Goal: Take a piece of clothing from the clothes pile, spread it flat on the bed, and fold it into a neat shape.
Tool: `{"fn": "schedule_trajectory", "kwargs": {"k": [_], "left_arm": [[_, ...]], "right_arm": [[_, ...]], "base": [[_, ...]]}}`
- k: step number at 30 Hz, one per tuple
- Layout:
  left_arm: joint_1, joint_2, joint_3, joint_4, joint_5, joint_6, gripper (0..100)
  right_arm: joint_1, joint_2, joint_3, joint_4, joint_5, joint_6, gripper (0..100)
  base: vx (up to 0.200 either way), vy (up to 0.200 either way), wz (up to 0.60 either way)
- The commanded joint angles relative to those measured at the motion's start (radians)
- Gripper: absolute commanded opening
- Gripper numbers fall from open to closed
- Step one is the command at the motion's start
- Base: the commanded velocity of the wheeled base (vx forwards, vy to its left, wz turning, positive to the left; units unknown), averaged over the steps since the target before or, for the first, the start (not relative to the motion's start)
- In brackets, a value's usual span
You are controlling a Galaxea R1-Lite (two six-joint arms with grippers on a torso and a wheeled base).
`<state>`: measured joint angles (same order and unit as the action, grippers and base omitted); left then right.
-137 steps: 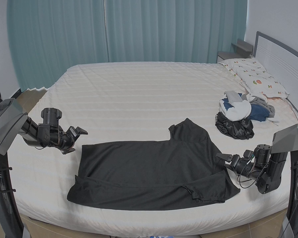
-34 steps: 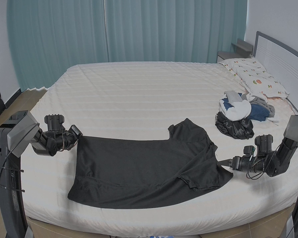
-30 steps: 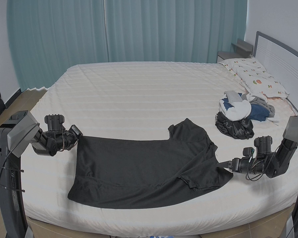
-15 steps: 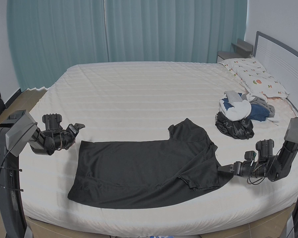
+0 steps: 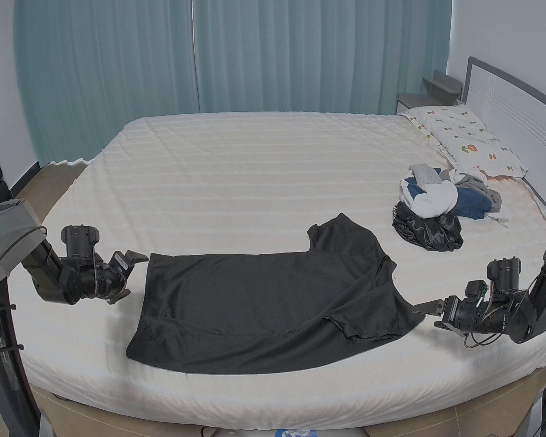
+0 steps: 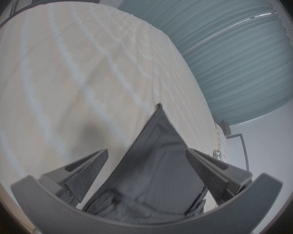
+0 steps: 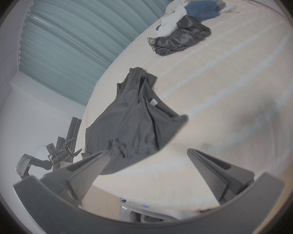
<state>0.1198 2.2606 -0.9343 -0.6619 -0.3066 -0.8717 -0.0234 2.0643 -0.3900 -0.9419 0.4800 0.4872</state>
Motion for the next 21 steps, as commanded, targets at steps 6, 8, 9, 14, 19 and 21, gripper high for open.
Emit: {"fn": "schedule_trajectory", "kwargs": {"k": [6, 8, 9, 14, 19, 21], "left_arm": [[-0.043, -0.148, 0.313, -0.114, 0.0, -0.004, 100], [-0.065, -0.168, 0.362, -0.114, 0.009, -0.004, 100], [-0.075, -0.168, 0.376, -0.114, 0.012, -0.001, 100], [-0.106, -0.168, 0.408, -0.114, 0.061, 0.002, 100], [-0.143, -0.156, 0.43, -0.116, 0.144, 0.002, 100], [-0.149, -0.145, 0.422, -0.114, 0.164, 0.002, 100]], "right_arm": [[0.048, -0.092, 0.126, -0.005, -0.063, 0.143, 100], [0.086, -0.09, 0.111, -0.006, -0.116, 0.217, 100], [0.106, -0.085, 0.102, -0.006, -0.133, 0.243, 100], [0.165, -0.059, 0.046, -0.005, -0.195, 0.356, 100], [0.186, 0.004, 0.003, -0.005, -0.231, 0.376, 100], [0.188, 0.019, -0.007, -0.006, -0.242, 0.378, 100]], "base": [[-0.133, 0.0, 0.0], [0.0, 0.0, 0.0], [0.0, 0.0, 0.0], [0.0, 0.0, 0.0], [0.0, 0.0, 0.0], [0.0, 0.0, 0.0]]}}
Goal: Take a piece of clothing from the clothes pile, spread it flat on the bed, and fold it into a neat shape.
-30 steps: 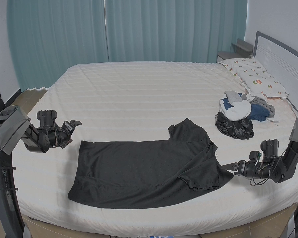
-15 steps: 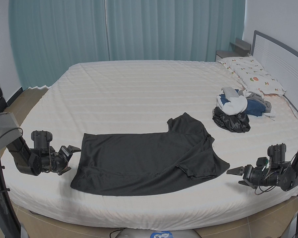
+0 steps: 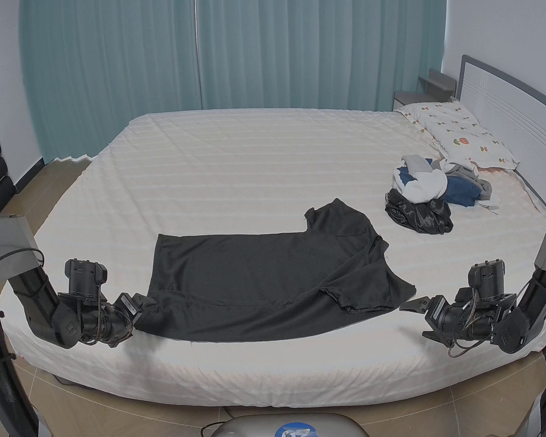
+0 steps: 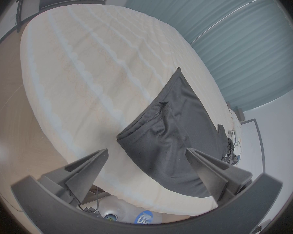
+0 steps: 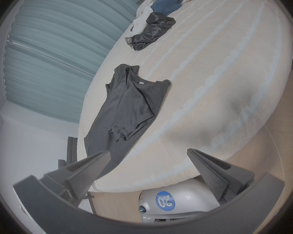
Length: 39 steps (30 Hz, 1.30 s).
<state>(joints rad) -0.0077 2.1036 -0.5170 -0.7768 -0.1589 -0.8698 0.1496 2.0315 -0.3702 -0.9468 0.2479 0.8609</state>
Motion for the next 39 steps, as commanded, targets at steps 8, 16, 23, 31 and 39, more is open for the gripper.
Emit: {"fn": "schedule_trajectory", "kwargs": {"k": [8, 16, 23, 31, 39], "left_arm": [[-0.087, 0.073, -0.018, 0.001, 0.11, 0.037, 100], [-0.115, 0.119, -0.086, 0.008, 0.19, 0.037, 100], [-0.114, 0.133, -0.092, 0.005, 0.22, 0.032, 0], [-0.097, 0.125, -0.084, -0.002, 0.223, 0.011, 0], [-0.097, 0.13, -0.083, -0.004, 0.225, -0.011, 0]], "right_arm": [[0.058, 0.105, -0.072, -0.001, -0.071, 0.018, 100], [0.11, 0.144, -0.09, -0.038, -0.136, 0.02, 100], [0.131, 0.219, -0.15, -0.069, -0.196, 0.018, 100], [0.156, 0.334, -0.286, -0.102, -0.292, 0.083, 100], [0.153, 0.391, -0.369, -0.109, -0.337, 0.09, 100]], "base": [[0.0, 0.0, 0.0], [0.0, 0.0, 0.0], [0.0, 0.0, 0.0], [0.0, 0.0, 0.0], [0.0, 0.0, 0.0]]}}
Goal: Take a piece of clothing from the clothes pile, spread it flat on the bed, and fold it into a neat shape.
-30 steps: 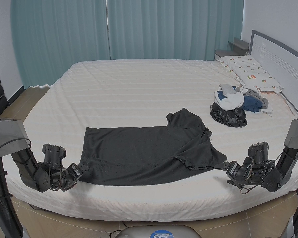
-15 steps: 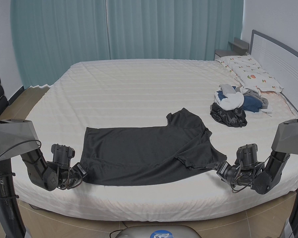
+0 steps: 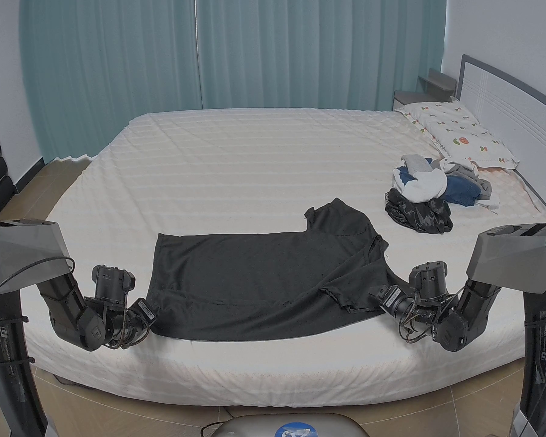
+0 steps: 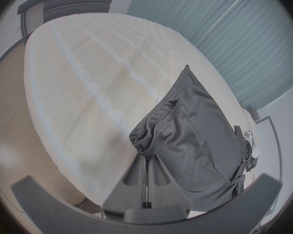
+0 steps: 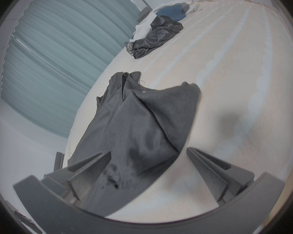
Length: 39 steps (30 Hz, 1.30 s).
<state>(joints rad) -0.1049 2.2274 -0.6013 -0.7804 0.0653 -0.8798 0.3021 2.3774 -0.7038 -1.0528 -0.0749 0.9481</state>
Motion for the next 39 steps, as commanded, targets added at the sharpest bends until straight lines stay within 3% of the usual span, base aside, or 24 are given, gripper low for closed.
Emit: {"fn": "schedule_trajectory", "kwargs": {"k": [1, 2, 13, 24, 39], "left_arm": [[0.001, 0.006, 0.001, 0.0, 0.001, -0.001, 0], [0.001, 0.006, 0.001, 0.0, 0.001, -0.001, 0], [0.004, 0.003, -0.002, 0.0, 0.005, 0.001, 0], [0.019, -0.02, 0.026, -0.049, 0.016, 0.012, 0], [0.01, -0.048, 0.098, -0.046, 0.037, 0.091, 0]], "right_arm": [[-0.001, 0.054, -0.045, -0.009, -0.025, 0.003, 100], [0.0, 0.06, -0.045, -0.021, -0.034, 0.003, 0], [0.003, -0.023, 0.096, -0.122, -0.062, 0.0, 0], [0.006, -0.149, 0.288, -0.128, -0.062, -0.008, 0], [0.035, -0.193, 0.417, -0.145, -0.06, -0.008, 0]], "base": [[0.0, 0.0, 0.0], [0.0, 0.0, 0.0], [0.0, 0.0, 0.0], [0.0, 0.0, 0.0], [0.0, 0.0, 0.0]]}}
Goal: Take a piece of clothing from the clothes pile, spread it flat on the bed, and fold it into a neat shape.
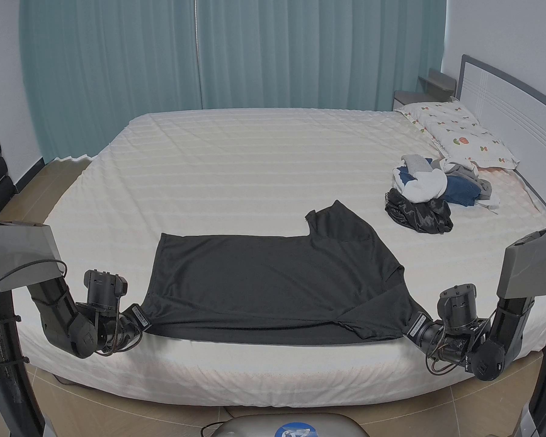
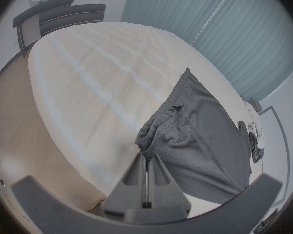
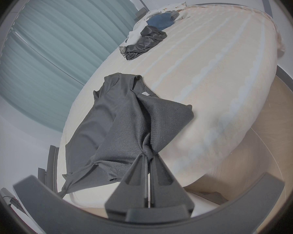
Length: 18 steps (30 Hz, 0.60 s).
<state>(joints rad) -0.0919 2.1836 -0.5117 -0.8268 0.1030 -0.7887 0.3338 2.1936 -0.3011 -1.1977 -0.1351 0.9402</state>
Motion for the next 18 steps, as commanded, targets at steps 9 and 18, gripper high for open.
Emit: {"fn": "schedule_trajectory", "kwargs": {"k": [9, 18], "left_arm": [[-0.005, 0.001, 0.021, 0.0, 0.003, 0.025, 100], [0.057, -0.157, 0.021, 0.049, -0.008, 0.036, 100]], "right_arm": [[-0.001, 0.04, 0.025, -0.002, 0.012, 0.009, 100], [-0.015, -0.04, 0.154, -0.157, 0.012, -0.034, 100]], "base": [[0.0, 0.0, 0.0], [0.0, 0.0, 0.0]]}}
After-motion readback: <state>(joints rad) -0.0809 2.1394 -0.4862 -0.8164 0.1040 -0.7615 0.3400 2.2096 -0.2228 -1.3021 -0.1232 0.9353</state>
